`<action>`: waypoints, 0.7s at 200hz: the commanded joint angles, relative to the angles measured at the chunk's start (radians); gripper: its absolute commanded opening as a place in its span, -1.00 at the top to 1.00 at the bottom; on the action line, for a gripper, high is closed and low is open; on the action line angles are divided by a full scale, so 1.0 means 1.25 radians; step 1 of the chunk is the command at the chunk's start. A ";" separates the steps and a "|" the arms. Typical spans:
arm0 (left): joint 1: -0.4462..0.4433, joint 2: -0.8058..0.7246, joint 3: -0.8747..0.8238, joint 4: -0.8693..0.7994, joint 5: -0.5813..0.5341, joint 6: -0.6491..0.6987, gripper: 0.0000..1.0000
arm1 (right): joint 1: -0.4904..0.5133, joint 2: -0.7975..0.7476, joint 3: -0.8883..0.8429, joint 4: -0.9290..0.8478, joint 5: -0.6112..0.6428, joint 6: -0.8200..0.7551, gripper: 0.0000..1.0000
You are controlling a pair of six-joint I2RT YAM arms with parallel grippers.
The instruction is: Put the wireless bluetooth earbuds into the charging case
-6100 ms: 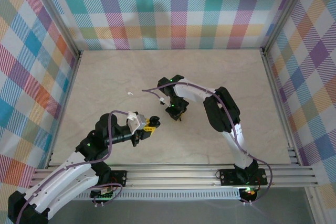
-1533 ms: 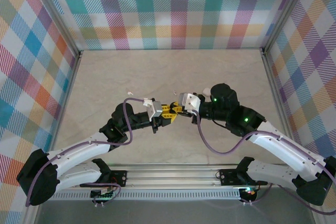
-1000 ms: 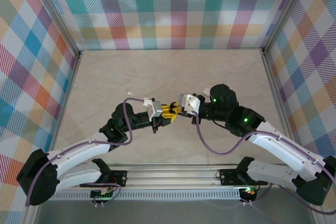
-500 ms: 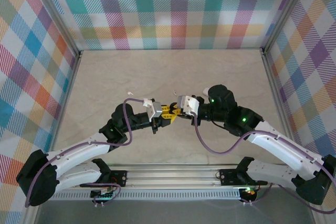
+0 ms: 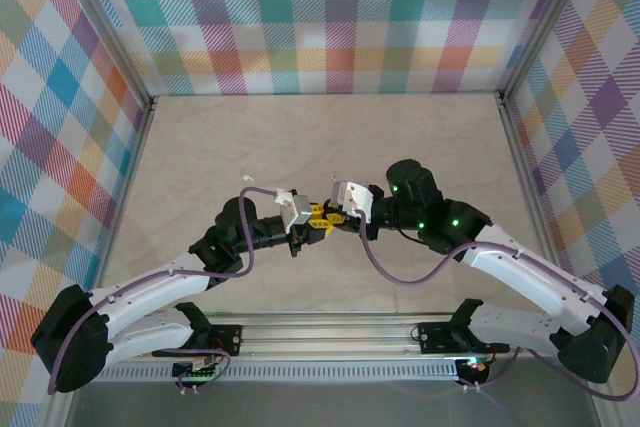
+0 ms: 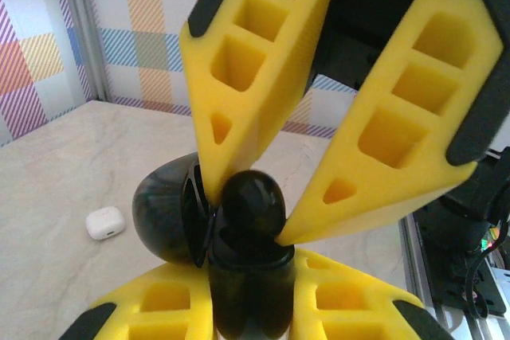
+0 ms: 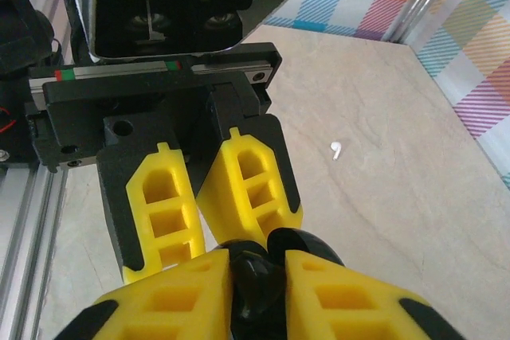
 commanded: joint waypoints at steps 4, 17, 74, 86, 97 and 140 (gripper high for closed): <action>-0.003 -0.003 0.015 0.043 -0.019 0.003 1.00 | 0.010 0.001 0.023 -0.024 -0.050 0.011 0.39; -0.003 -0.003 0.015 0.041 -0.021 0.003 1.00 | 0.010 -0.005 0.027 -0.021 -0.049 0.014 0.23; -0.003 -0.009 0.008 0.035 -0.029 0.007 1.00 | 0.009 -0.035 0.041 0.009 -0.099 0.044 0.12; -0.003 -0.014 0.003 0.035 -0.032 0.007 1.00 | 0.009 -0.042 0.049 0.021 -0.102 0.056 0.11; -0.003 -0.020 -0.002 0.035 -0.034 0.006 1.00 | 0.008 -0.048 0.058 0.029 -0.101 0.064 0.10; -0.003 -0.049 -0.015 0.039 -0.032 -0.010 1.00 | -0.001 -0.056 0.112 0.012 0.020 0.112 0.08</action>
